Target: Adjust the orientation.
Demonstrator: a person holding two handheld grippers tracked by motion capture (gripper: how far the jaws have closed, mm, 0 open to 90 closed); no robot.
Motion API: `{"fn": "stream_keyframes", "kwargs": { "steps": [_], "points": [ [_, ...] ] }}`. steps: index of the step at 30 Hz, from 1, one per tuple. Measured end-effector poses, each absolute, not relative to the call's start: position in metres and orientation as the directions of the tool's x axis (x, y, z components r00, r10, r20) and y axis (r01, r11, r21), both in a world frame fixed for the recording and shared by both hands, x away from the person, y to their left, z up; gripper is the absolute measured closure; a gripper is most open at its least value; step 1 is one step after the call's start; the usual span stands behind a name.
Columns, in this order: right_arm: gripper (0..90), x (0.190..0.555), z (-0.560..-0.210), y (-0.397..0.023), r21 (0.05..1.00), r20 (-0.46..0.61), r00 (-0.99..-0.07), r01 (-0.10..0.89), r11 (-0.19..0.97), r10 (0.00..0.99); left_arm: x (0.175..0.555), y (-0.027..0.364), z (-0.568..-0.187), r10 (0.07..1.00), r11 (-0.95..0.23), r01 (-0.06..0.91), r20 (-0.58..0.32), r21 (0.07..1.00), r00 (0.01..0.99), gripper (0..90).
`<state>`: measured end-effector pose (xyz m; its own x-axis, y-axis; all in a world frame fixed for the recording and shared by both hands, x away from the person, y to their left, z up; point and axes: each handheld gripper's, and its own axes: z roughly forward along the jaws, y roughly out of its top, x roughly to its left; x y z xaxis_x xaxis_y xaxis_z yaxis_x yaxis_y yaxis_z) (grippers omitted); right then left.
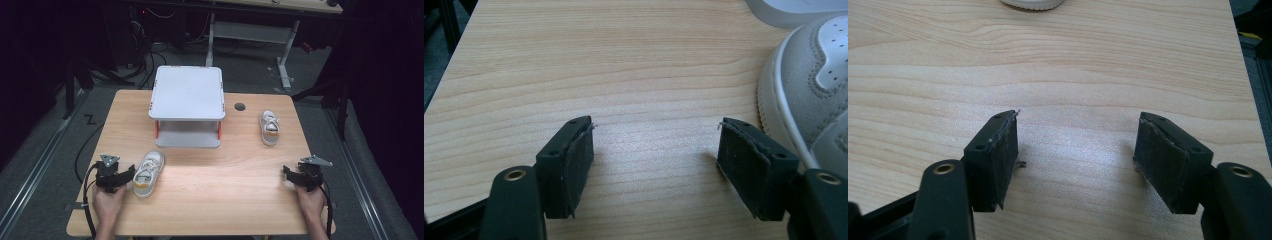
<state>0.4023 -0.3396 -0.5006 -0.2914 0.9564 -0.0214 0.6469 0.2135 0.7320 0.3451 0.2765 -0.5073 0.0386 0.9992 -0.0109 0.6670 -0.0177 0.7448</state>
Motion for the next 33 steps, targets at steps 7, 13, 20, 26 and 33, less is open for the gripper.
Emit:
{"fn": "stream_keyframes", "kwargs": {
  "steps": [7, 13, 20, 26, 33],
  "points": [
    [33.2, 0.402, -0.501, -0.339, 0.731, -0.021, -0.293, 0.647, 0.214, 0.956, 0.345, 0.277, -0.507, 0.999, -0.017, 0.666, -0.011, 0.745, 0.038, 30.8],
    [33.1, 0.402, -0.501, -0.339, 0.731, -0.020, -0.293, 0.648, 0.214, 0.956, 0.345, 0.278, -0.507, 0.999, -0.016, 0.665, -0.015, 0.747, 0.041, 31.2],
    [32.8, 0.402, -0.501, -0.339, 0.731, -0.021, -0.294, 0.648, 0.215, 0.956, 0.343, 0.279, -0.506, 0.999, 0.011, 0.661, -0.043, 0.750, 0.032, 37.7],
    [32.7, 0.402, -0.501, -0.339, 0.731, -0.020, -0.294, 0.648, 0.215, 0.956, 0.338, 0.277, -0.501, 0.995, 0.021, 0.660, -0.079, 0.751, 0.058, 40.1],
    [32.7, 0.402, -0.501, -0.339, 0.731, -0.021, -0.296, 0.647, 0.216, 0.955, 0.327, 0.277, -0.488, 0.991, 0.020, 0.646, -0.103, 0.763, 0.091, 40.2]
  ]
}}
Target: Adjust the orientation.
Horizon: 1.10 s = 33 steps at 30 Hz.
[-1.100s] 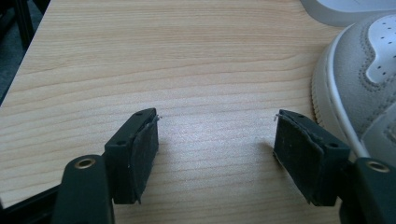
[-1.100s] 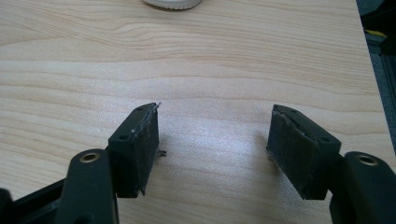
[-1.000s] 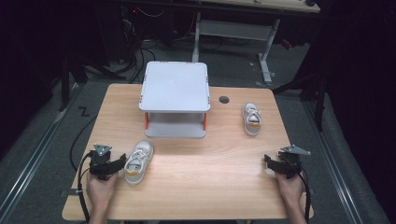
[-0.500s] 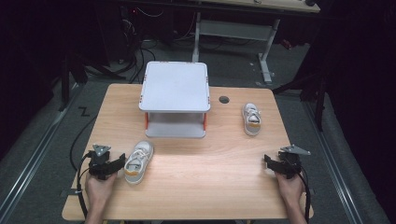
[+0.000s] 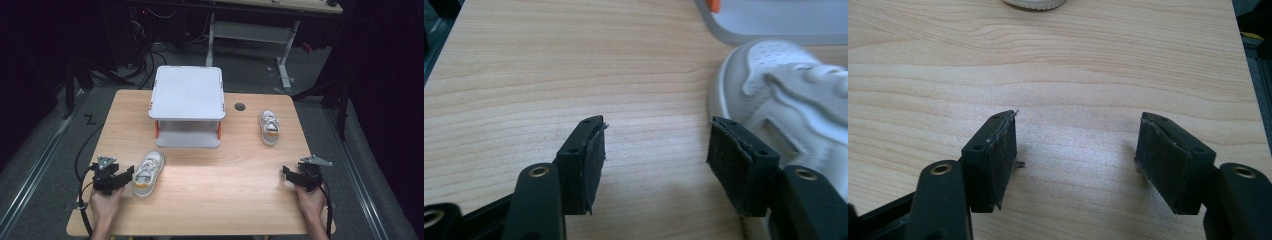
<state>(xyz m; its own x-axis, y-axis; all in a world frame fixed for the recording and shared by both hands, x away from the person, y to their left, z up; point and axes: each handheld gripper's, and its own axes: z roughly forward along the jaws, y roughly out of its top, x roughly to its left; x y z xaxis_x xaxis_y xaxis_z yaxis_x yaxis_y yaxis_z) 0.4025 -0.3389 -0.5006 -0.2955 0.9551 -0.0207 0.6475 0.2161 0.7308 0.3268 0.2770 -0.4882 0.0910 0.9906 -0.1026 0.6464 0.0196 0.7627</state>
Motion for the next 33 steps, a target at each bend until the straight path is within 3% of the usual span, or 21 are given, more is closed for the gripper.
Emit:
{"fn": "stream_keyframes", "kwargs": {
  "steps": [8, 15, 33],
  "points": [
    [32.7, 0.402, -0.501, -0.338, 0.731, -0.022, -0.299, 0.647, 0.219, 0.954, 0.305, 0.273, -0.458, 0.984, -0.009, 0.591, -0.097, 0.807, 0.147, 40.0],
    [32.6, 0.402, -0.501, -0.338, 0.731, -0.021, -0.299, 0.647, 0.219, 0.954, 0.298, 0.260, -0.443, 0.972, -0.077, 0.598, -0.074, 0.798, 0.224, 39.8],
    [32.2, 0.402, -0.501, -0.338, 0.731, -0.022, -0.302, 0.646, 0.222, 0.953, 0.307, 0.248, -0.456, 0.955, -0.121, 0.646, -0.089, 0.754, 0.282, 52.5]
  ]
}}
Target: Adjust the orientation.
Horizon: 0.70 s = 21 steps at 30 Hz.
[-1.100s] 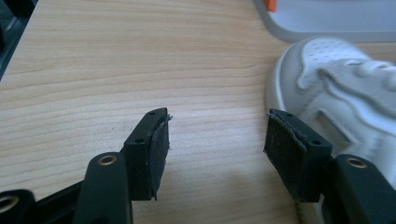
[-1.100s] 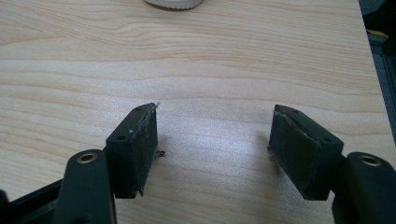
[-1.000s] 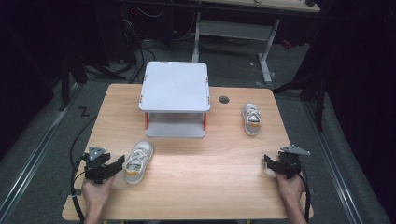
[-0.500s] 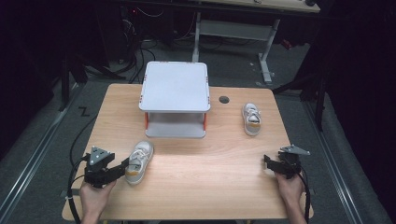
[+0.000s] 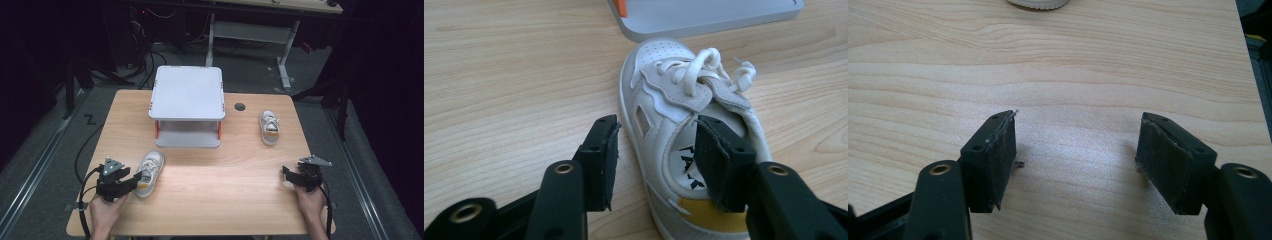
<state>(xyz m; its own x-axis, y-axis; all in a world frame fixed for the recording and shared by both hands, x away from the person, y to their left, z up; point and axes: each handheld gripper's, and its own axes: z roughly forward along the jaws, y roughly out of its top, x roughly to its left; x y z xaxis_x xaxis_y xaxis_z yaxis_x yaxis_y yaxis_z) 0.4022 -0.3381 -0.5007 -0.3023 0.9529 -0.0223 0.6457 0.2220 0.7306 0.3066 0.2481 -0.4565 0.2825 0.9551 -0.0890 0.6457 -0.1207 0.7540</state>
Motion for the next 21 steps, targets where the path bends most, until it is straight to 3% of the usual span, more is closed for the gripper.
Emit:
{"fn": "stream_keyframes", "kwargs": {
  "steps": [6, 15, 17, 21],
  "points": [
    [32.2, 0.402, -0.501, -0.338, 0.731, -0.022, -0.302, 0.646, 0.222, 0.953, 0.314, 0.242, -0.460, 0.943, -0.152, 0.657, -0.090, 0.739, 0.319, 59.0],
    [32.2, 0.402, -0.501, -0.338, 0.731, -0.022, -0.302, 0.646, 0.221, 0.953, 0.312, 0.236, -0.459, 0.954, -0.181, 0.646, -0.028, 0.741, 0.300, 71.2],
    [32.2, 0.402, -0.501, -0.338, 0.730, -0.022, -0.302, 0.646, 0.222, 0.953, 0.312, 0.236, -0.459, 0.952, -0.192, 0.645, -0.019, 0.740, 0.306, 77.7],
    [32.2, 0.402, -0.501, -0.338, 0.731, -0.022, -0.302, 0.646, 0.221, 0.953, 0.311, 0.232, -0.459, 0.952, -0.184, 0.643, -0.029, 0.744, 0.306, 79.1]
  ]
}}
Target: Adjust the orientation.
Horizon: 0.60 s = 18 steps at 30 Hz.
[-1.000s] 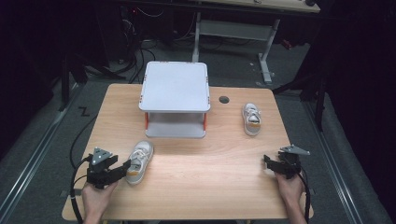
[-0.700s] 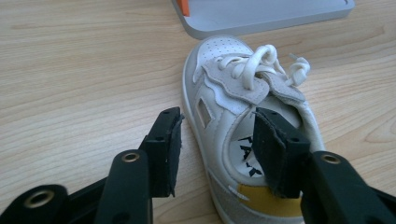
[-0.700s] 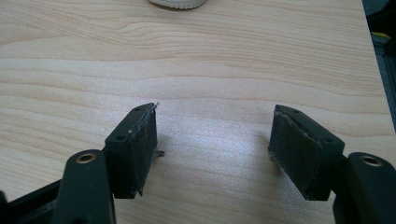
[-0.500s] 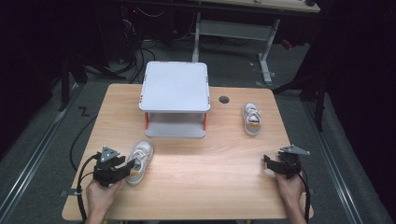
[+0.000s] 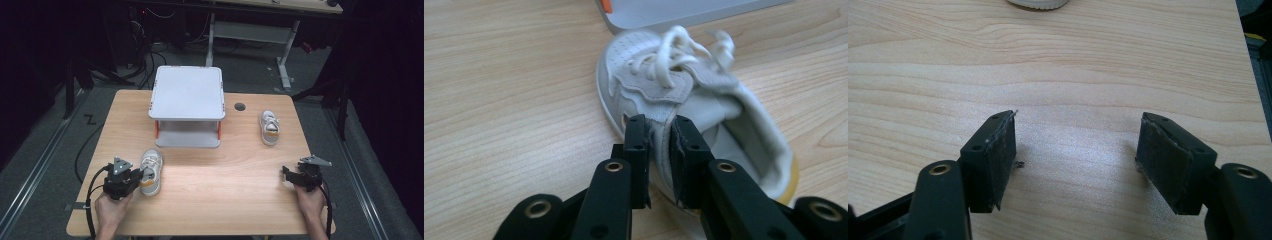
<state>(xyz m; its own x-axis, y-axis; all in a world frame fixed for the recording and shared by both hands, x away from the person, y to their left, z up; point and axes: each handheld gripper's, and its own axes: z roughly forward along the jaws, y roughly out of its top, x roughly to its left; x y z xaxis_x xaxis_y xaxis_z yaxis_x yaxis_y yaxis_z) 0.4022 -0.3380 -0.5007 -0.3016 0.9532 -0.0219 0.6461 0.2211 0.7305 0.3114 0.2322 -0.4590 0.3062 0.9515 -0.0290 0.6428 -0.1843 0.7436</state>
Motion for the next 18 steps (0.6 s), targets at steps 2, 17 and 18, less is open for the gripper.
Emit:
{"fn": "stream_keyframes", "kwargs": {
  "steps": [2, 17, 18],
  "points": [
    [32.2, 0.402, -0.501, -0.338, 0.731, -0.022, -0.302, 0.646, 0.221, 0.953, 0.312, 0.231, -0.458, 0.954, -0.188, 0.641, -0.017, 0.744, 0.299, 80.0],
    [31.9, 0.402, -0.501, -0.338, 0.731, -0.023, -0.304, 0.645, 0.223, 0.952, 0.312, 0.223, -0.444, 0.953, -0.164, 0.615, -0.038, 0.771, 0.302, 84.7],
    [31.9, 0.402, -0.501, -0.338, 0.731, -0.023, -0.304, 0.645, 0.224, 0.952, 0.312, 0.222, -0.442, 0.951, -0.164, 0.613, -0.042, 0.773, 0.308, 84.7]
  ]
}}
